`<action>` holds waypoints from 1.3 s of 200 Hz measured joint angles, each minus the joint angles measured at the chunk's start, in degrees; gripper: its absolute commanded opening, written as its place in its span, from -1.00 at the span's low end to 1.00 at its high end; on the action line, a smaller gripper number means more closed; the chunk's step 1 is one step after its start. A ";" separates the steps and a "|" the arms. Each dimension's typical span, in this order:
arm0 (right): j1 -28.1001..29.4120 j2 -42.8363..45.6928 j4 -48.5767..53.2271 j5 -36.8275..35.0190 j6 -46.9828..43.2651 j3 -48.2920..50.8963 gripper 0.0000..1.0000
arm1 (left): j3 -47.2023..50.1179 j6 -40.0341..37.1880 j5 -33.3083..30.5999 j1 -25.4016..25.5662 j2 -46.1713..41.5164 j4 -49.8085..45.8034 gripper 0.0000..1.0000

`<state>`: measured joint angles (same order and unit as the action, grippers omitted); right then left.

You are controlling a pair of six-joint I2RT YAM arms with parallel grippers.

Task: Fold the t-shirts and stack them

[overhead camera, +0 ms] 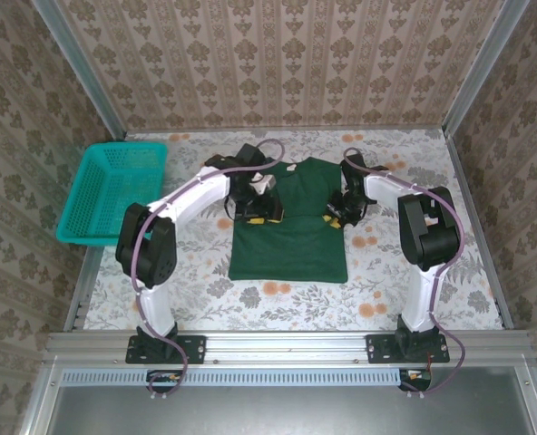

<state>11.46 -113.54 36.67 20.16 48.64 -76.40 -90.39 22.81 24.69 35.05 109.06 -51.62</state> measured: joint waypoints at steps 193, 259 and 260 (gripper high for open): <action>-1.49 0.39 -2.89 2.82 -0.48 2.64 -0.52 | -14.62 -4.11 -16.85 0.42 16.17 -4.92 -0.01; -1.49 0.44 -3.06 2.99 -0.46 2.64 -0.52 | -9.38 -9.20 -5.33 0.85 4.22 -4.24 -0.12; -1.49 0.44 -3.04 2.97 -0.46 2.64 -0.52 | -9.38 -9.20 -4.96 0.98 4.09 -4.22 -0.13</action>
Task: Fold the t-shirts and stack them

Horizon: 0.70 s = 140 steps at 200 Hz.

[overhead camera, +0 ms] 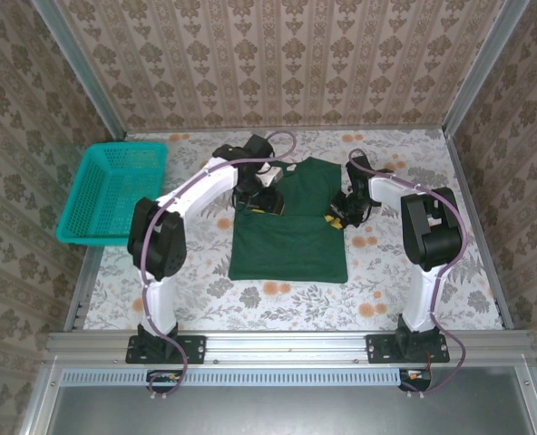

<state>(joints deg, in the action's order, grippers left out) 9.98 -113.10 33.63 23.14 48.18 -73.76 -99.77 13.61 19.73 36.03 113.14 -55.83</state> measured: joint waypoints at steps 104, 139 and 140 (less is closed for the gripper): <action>0.00 0.00 0.02 0.02 -0.42 0.00 -0.52 | 3.91 1.57 -4.00 -6.78 8.55 2.67 -0.27; -0.09 -0.04 0.07 0.02 -1.14 0.00 -0.52 | 3.76 3.32 -6.29 -12.35 9.68 3.52 -0.25; -0.09 -0.04 0.07 0.02 -1.16 0.00 -0.52 | 3.74 3.34 -6.32 -12.44 9.73 3.52 -0.26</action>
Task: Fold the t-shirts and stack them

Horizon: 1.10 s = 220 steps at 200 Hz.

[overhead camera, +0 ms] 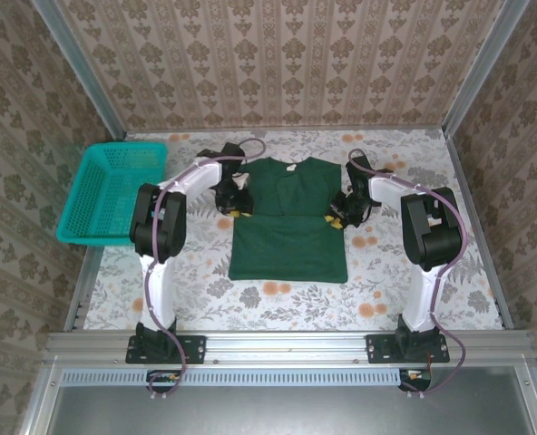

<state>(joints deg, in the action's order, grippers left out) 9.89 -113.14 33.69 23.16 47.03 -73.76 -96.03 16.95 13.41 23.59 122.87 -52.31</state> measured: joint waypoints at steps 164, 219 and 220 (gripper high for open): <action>8.04 26.88 -2.08 8.63 -2.54 26.38 -0.48 | 25.31 -1.33 13.33 15.54 -22.14 3.17 -0.30; 8.68 26.36 -1.57 9.75 -4.72 35.98 -0.42 | 39.43 1.57 8.35 15.06 -23.67 4.22 -0.25; 8.68 26.40 -1.62 9.79 -4.85 35.98 -0.42 | 39.54 1.64 8.28 15.02 -23.80 4.28 -0.24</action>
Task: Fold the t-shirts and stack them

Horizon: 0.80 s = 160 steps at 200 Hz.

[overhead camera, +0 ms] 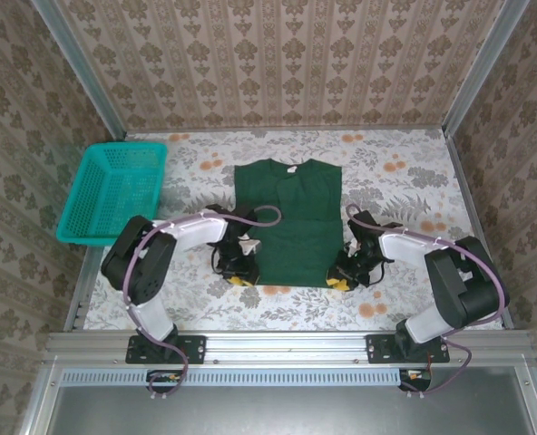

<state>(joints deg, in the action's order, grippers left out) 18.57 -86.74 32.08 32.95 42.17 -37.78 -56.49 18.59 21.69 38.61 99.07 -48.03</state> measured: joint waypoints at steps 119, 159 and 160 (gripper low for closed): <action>-10.21 16.46 0.07 3.61 -1.09 6.14 0.00 | 6.03 10.86 -2.75 -10.16 -15.23 1.20 0.20; -13.18 16.61 3.15 1.68 -2.19 6.14 -0.08 | 9.07 12.57 4.42 -10.21 -13.16 2.71 0.12; -13.18 16.61 3.21 1.64 -2.19 6.14 -0.08 | 9.11 12.59 4.52 -10.21 -13.11 2.73 0.12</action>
<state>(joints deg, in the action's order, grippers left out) 5.39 -70.13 35.29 34.59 39.99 -31.64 -47.37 31.18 26.22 28.40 85.95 -45.30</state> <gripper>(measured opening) 0.465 0.562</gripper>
